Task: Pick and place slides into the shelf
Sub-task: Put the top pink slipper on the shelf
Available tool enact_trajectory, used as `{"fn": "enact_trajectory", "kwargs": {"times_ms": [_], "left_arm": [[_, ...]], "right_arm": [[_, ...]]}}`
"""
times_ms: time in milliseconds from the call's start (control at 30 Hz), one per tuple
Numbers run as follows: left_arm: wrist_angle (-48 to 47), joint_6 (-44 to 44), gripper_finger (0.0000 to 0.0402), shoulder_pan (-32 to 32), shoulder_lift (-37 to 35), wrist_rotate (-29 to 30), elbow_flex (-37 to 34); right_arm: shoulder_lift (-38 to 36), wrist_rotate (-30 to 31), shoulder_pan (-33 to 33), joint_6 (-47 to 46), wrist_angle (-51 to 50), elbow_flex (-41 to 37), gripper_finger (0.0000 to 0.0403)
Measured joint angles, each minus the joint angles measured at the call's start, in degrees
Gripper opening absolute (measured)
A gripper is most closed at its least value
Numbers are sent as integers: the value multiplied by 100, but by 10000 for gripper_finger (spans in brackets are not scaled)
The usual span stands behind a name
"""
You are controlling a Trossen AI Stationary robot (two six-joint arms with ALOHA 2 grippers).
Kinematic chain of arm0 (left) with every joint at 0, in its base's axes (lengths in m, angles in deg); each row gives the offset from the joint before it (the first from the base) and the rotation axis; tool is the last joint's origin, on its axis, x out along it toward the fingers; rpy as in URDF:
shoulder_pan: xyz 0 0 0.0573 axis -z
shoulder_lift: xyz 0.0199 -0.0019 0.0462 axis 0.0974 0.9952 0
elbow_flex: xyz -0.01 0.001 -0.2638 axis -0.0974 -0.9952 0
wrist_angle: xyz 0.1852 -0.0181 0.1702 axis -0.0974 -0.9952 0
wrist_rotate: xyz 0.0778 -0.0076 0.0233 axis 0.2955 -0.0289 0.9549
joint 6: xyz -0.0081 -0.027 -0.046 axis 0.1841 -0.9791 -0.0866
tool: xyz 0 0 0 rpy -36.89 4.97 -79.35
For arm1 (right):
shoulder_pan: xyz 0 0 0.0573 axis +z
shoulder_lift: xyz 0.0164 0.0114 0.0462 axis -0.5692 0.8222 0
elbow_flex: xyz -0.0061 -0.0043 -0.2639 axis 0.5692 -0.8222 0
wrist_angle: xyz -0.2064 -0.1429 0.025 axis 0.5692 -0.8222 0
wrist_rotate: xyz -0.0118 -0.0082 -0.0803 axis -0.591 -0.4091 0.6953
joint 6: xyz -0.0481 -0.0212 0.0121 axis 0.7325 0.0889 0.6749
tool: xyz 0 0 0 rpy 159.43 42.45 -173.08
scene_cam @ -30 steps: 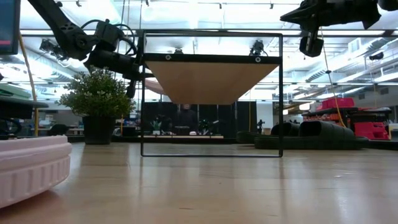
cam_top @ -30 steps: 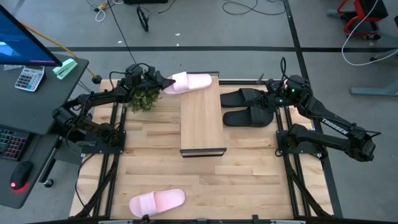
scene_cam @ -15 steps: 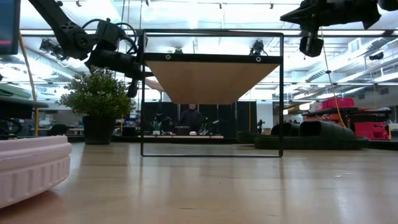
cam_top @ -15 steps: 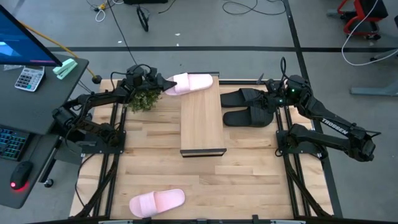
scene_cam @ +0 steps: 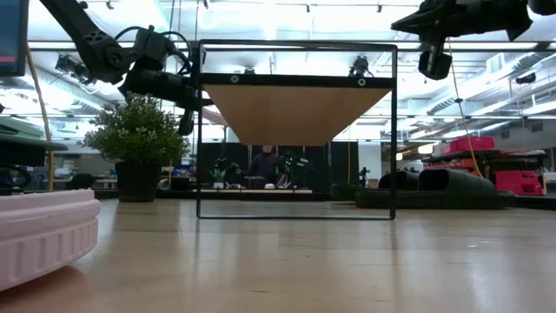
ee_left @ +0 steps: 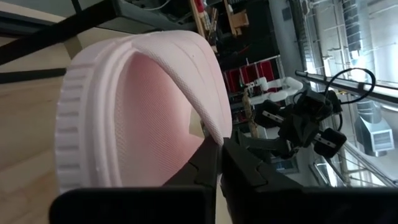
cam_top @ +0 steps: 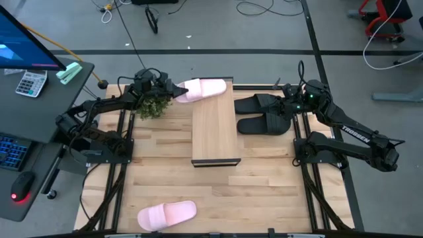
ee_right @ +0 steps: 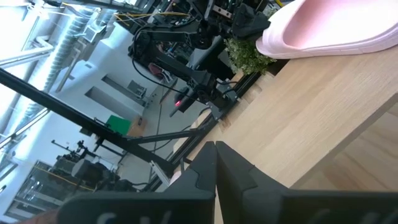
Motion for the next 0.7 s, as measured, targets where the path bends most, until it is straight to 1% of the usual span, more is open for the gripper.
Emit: {"fn": "enact_trajectory", "kwargs": {"times_ms": [167, 333, 567, 700], "left_arm": [[34, -2, 7, 2, 0, -36, 0], [34, -34, 18, 2, 0, -33, 0], [20, -94, 13, 2, 0, 97, 0], [-112, 156, 14, 2, 0, 308, 0]], "right_arm": [[0, 0, 0, -2, -2, 0, 4], [-1, 2, 0, -18, -2, 0, 5], [-1, 2, 0, -42, -4, 0, 3], [0, 4, 0, -42, -4, 0, 5]]}}
